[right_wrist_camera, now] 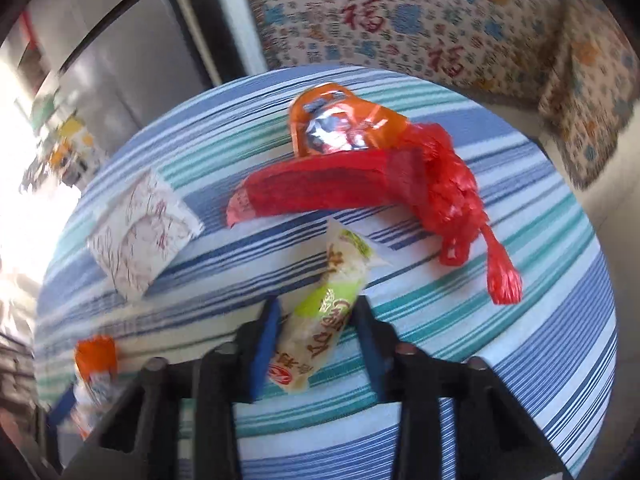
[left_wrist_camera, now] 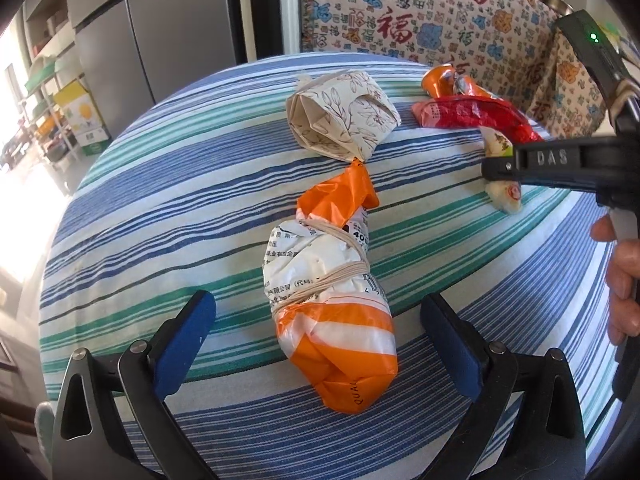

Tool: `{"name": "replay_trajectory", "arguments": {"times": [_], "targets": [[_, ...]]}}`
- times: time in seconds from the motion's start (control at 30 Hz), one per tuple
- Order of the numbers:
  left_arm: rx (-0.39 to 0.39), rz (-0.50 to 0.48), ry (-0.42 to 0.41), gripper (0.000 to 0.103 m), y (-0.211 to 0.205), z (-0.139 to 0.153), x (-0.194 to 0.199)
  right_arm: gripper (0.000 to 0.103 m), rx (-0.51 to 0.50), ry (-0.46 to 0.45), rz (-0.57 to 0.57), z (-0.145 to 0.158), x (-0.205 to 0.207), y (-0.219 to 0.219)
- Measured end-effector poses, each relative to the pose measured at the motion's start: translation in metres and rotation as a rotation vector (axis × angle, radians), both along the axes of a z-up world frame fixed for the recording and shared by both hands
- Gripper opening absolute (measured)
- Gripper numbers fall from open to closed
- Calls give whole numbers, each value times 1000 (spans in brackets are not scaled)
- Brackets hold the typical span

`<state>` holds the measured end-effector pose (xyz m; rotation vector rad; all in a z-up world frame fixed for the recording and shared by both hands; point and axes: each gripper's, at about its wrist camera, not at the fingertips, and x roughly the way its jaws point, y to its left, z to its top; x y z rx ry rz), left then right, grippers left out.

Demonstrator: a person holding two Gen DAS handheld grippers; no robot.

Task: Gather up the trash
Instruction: 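Grasp the yellow-green snack bar wrapper with the right tool, then carry wrapped bag and snack bar to the wastebasket and open both tools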

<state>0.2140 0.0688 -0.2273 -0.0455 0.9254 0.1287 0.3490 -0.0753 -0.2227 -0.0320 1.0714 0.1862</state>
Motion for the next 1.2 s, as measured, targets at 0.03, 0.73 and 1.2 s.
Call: {"name": "replay_trajectory", "arguments": {"times": [0.03, 0.73, 1.2], "targets": [[0, 0, 0, 101, 0, 0, 0, 25, -26, 5, 65, 1, -8, -1], [-141, -106, -53, 96, 29, 33, -22, 54, -24, 50, 177, 26, -65, -77], [-178, -129, -28, 50, 16, 30, -18, 14, -7, 70, 140, 37, -69, -87]]}}
